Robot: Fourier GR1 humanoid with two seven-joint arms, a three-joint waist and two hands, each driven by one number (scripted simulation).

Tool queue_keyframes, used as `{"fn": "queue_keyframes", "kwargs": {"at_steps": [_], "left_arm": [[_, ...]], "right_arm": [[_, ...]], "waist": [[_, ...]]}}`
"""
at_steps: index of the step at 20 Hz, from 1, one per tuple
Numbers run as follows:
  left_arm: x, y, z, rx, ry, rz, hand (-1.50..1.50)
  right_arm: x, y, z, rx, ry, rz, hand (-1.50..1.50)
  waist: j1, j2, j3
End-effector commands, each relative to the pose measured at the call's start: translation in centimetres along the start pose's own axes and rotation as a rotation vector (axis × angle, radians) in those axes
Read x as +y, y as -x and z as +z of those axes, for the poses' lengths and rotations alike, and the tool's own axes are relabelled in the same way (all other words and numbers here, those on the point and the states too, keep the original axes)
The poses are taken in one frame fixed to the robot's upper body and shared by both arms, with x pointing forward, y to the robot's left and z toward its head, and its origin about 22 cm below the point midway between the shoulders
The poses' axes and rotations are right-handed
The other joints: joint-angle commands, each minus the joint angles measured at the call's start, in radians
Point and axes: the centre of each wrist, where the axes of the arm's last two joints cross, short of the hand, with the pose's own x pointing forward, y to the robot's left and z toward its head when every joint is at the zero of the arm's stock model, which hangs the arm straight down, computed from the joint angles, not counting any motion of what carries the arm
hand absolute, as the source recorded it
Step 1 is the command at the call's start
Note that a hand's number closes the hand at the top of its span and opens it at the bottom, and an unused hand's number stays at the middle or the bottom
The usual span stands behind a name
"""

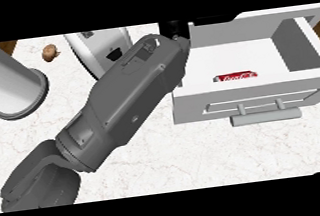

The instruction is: Pick up the can, place it into the drawer and close the drawer

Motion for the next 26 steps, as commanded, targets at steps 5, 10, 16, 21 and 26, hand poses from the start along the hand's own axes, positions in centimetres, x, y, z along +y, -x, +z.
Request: {"fn": "queue_keyframes", "kwargs": {"at_steps": [5, 10, 16, 21, 26], "left_arm": [[0.4, 0.8, 0.4, 0.028, 0.007, -0.007, -1.50], [1.8, -1.1, -1.0, 0.028, -0.019, -0.018, -1.50], [3.5, -0.4, -1.0, 0.035, -0.032, -0.020, -1.50], [3.9, -1.5, -0.6, 0.030, -0.062, -0.048, -1.50], [6.3, -4.2, -2.1, 0.009, -0.076, -0.040, -1.50]], "right_arm": [[5.0, 0.9, -6.6, -0.016, -0.023, 0.210, -1.50], [9.2, 2.7, -8.6, -0.041, -0.100, 0.305, -1.50], [13.3, 4.2, -11.6, -0.068, -0.208, 0.450, -1.50], [15.1, 6.3, -14.2, -0.050, -0.226, 0.593, -1.50], [17.0, 10.1, -15.2, 0.014, -0.248, 0.624, -1.50]], "waist": [[0.042, -0.008, -0.001], [0.044, -0.011, 0.000], [0.047, -0.010, -0.001], [0.061, -0.015, 0.000], [0.049, -0.010, 0.000]]}}
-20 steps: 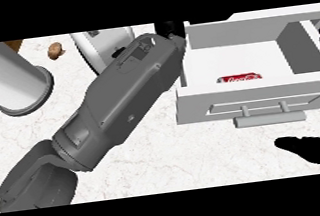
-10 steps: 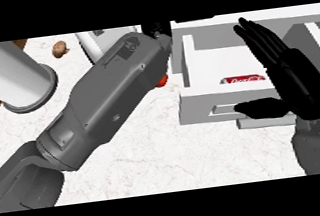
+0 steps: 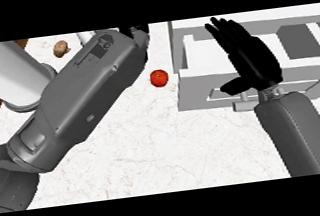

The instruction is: Pick up the can, place it into the drawer and close the drawer

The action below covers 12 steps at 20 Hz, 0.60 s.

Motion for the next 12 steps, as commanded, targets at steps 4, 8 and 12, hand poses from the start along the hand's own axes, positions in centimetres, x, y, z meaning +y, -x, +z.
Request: {"fn": "queue_keyframes", "kwargs": {"at_steps": [4, 8, 12], "left_arm": [[2.7, -1.5, -0.4, -0.001, -0.028, -0.011, -1.50], [4.0, -2.6, -0.8, 0.003, -0.013, -0.003, -1.50], [5.7, -0.8, 0.4, -0.008, -0.015, -0.020, -1.50]], "right_arm": [[4.3, 1.2, -2.5, 0.057, -0.031, 0.089, -1.50], [4.5, 2.1, -4.4, 0.052, 0.018, 0.129, -1.50], [7.4, 4.9, -2.1, 0.100, 0.028, 0.157, -1.50]], "waist": [[0.005, 0.001, 0.001], [0.000, 0.004, 0.001], [0.019, 0.007, 0.001]]}}
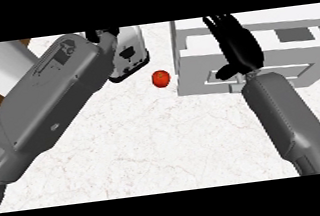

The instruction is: Pick up the can, place it into the drawer and close the drawer

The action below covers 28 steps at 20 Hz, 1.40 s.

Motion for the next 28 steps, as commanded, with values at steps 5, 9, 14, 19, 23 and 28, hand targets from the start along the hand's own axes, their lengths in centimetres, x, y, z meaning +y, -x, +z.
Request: {"fn": "queue_keyframes", "kwargs": {"at_steps": [5, 9, 14, 19, 23, 28], "left_arm": [[2.1, 1.0, 0.6, -0.014, 0.017, -0.002, -1.50], [1.1, -1.5, 1.1, -0.022, 0.024, 0.008, -1.50], [2.2, -2.0, 0.9, -0.004, 0.008, -0.003, -1.50], [3.7, -2.6, 0.7, -0.016, 0.007, 0.001, -1.50], [3.2, -1.1, 2.2, -0.024, 0.020, 0.005, -1.50], [3.0, -3.4, 2.0, -0.031, 0.052, 0.013, -1.50]], "right_arm": [[1.9, 2.1, -0.9, 0.069, 0.042, 0.015, -1.50], [1.2, 2.0, -2.4, 0.075, 0.101, 0.027, -1.50], [0.0, 2.2, -3.9, 0.091, 0.132, 0.042, -1.50], [-2.1, 2.8, -5.6, 0.090, 0.165, 0.079, -1.50], [-3.0, 2.7, -6.4, 0.129, 0.165, 0.101, -1.50], [-5.1, 3.2, -7.6, 0.145, 0.179, 0.108, -1.50]], "waist": [[0.016, 0.025, 0.013], [0.031, 0.027, 0.014], [0.027, 0.028, 0.014], [0.035, 0.034, 0.014], [0.055, 0.035, 0.013], [0.065, 0.043, 0.015]]}}
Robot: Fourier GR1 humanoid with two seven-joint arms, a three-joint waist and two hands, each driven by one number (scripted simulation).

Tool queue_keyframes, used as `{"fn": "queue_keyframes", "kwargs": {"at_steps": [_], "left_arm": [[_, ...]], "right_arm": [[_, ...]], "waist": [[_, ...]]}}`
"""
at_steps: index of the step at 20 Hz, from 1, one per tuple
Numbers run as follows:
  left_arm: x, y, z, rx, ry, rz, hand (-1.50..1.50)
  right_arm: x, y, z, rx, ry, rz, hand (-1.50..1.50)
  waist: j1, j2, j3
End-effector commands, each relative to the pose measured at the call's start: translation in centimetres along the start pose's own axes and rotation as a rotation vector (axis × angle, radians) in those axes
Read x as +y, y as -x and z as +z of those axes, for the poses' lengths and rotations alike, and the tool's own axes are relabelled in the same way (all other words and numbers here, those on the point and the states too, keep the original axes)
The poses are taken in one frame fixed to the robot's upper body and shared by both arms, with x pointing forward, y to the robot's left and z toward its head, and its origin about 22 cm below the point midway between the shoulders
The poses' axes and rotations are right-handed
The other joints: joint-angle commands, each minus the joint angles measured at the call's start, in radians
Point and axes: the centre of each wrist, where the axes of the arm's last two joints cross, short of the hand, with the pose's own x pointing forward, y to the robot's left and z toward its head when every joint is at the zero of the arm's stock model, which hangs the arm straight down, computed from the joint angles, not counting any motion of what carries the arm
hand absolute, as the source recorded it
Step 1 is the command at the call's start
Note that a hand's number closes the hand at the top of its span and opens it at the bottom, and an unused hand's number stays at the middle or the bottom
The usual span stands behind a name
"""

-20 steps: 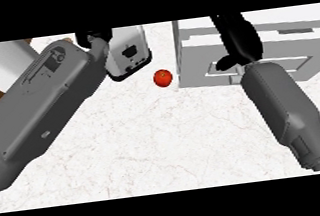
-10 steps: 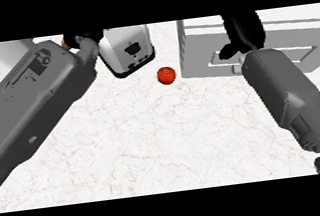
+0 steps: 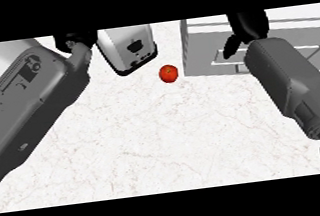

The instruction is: Pick up the can, place it into the drawer and close the drawer

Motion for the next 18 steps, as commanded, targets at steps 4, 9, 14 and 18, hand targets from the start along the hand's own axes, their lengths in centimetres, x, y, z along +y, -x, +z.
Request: {"fn": "queue_keyframes", "kwargs": {"at_steps": [4, 9, 14, 18], "left_arm": [[-0.2, -0.6, 0.9, 0.002, 0.020, 0.000, -1.50], [0.6, 0.0, 0.9, 0.005, 0.009, 0.003, -1.50], [1.0, 0.6, 1.2, 0.013, -0.001, -0.004, -1.50], [0.7, -0.8, 1.5, -0.002, 0.018, 0.013, -1.50]], "right_arm": [[-3.7, -0.5, -3.1, -0.047, 0.000, -0.074, -1.50], [-2.1, -2.9, -2.5, 0.024, -0.007, -0.486, -1.50], [-3.0, -1.6, -2.9, 0.083, 0.023, -0.716, -1.50], [-3.8, -0.1, -3.3, 0.080, 0.019, -0.760, -1.50]], "waist": [[0.021, -0.009, -0.005], [0.016, -0.010, -0.001], [0.020, -0.004, -0.002], [0.020, -0.003, -0.003]]}}
